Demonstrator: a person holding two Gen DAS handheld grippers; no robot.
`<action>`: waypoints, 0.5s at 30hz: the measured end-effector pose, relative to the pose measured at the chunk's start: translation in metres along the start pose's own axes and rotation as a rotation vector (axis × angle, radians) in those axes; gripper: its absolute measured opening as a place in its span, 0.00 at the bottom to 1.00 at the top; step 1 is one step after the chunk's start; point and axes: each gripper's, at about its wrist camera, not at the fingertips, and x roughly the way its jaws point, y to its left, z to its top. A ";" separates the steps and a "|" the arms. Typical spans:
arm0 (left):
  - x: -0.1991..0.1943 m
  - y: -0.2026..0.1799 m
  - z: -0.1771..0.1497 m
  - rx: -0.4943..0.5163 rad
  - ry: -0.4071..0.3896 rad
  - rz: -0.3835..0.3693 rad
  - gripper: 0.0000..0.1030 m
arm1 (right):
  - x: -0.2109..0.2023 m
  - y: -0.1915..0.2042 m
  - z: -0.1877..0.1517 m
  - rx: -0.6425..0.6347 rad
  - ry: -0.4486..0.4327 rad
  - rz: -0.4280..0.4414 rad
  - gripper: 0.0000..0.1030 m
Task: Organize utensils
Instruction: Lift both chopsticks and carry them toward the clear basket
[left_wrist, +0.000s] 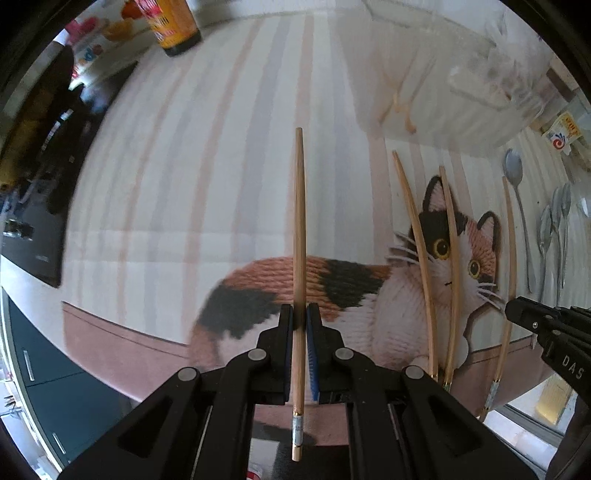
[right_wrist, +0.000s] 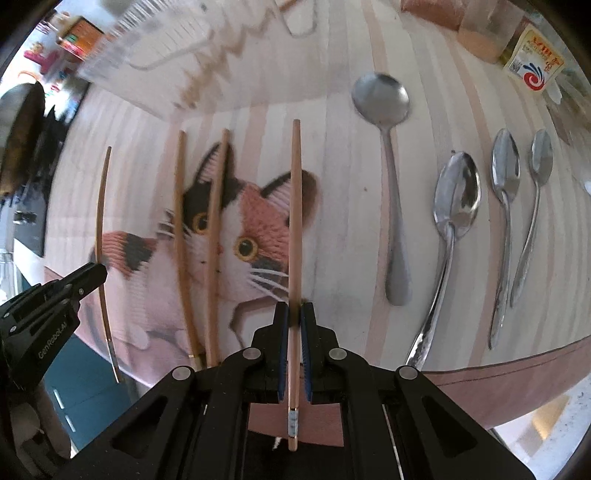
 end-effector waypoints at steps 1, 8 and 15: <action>-0.007 0.005 0.000 -0.004 -0.015 0.002 0.04 | -0.006 0.001 -0.001 0.003 -0.015 0.013 0.07; -0.076 0.027 0.011 -0.034 -0.143 -0.015 0.04 | -0.059 0.004 0.004 -0.006 -0.116 0.079 0.06; -0.163 0.014 0.039 -0.036 -0.304 -0.107 0.04 | -0.134 0.013 0.030 -0.056 -0.209 0.189 0.00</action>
